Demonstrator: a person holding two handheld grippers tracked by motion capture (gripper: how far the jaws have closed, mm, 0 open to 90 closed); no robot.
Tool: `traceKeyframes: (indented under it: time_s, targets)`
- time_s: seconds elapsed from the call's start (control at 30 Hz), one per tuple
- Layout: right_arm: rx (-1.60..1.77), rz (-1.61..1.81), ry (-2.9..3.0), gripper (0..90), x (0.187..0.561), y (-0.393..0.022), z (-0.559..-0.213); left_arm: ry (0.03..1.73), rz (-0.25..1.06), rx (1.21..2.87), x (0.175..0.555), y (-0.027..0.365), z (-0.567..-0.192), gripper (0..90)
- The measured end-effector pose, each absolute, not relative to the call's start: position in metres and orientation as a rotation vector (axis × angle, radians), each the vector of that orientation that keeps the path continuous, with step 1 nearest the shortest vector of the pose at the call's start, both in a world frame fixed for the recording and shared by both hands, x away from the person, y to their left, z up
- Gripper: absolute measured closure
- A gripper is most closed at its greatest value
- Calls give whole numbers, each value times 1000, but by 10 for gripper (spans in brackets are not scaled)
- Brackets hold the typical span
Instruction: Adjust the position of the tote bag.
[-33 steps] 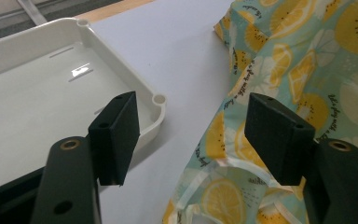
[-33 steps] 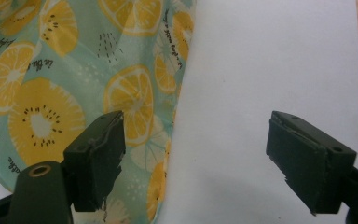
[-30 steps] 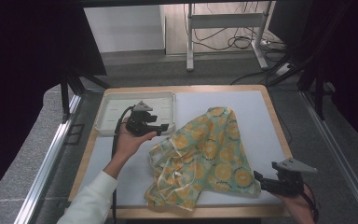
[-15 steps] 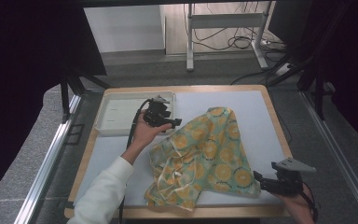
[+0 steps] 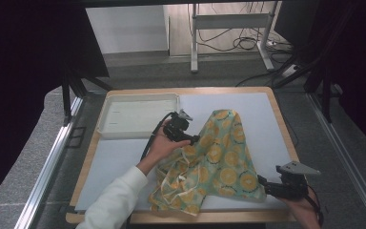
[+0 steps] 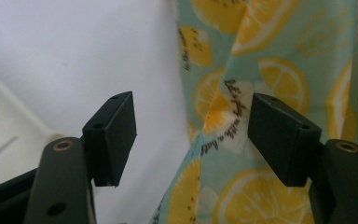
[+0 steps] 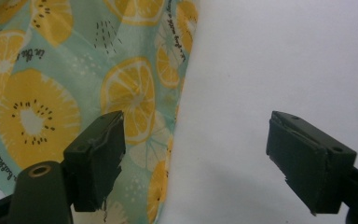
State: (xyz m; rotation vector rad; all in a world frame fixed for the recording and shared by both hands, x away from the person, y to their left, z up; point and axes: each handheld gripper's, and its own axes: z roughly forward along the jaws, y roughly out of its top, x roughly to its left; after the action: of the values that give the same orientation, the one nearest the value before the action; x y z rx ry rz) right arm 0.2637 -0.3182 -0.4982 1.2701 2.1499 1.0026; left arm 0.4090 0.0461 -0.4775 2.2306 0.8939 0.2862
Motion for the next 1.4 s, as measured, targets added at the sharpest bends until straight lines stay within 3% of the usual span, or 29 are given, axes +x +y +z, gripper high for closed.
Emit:
traceKeyframes:
  time_s: [0.27, 0.5, 0.7, 0.8, 0.83, 0.97, 1.0, 1.07, 1.2, 1.4]
  targets:
    - [1261, 987, 2165, 199, 265, -316, -500, 917, 257, 2248, 405, 30, -502, 279]
    - [1264, 971, 2180, 199, 267, -313, -502, 931, 183, 2175, 423, 23, -499, 287]
    - [1260, 972, 2177, 199, 266, -314, -501, 907, 110, 2240, 430, 8, -512, 262]
    - [1262, 975, 2173, 199, 266, -316, -501, 872, 108, 2257, 429, 7, -514, 345]
    - [1265, 973, 2174, 199, 267, -316, -502, 854, 106, 2263, 428, 6, -514, 451]
    - [1264, 969, 2177, 199, 267, -315, -502, 821, 110, 2323, 424, 2, -516, 671]
    - [1262, 969, 2176, 199, 267, -315, -502, 823, 106, 2330, 424, 1, -518, 671]
    - [1262, 969, 2175, 199, 267, -314, -501, 818, 100, 2344, 424, 2, -518, 821]
    - [1266, 967, 2175, 199, 267, -315, -502, 810, 92, 2336, 423, 6, -515, 879]
    - [1269, 964, 2171, 199, 267, -315, -502, 801, 113, 2284, 416, 20, -496, 897]
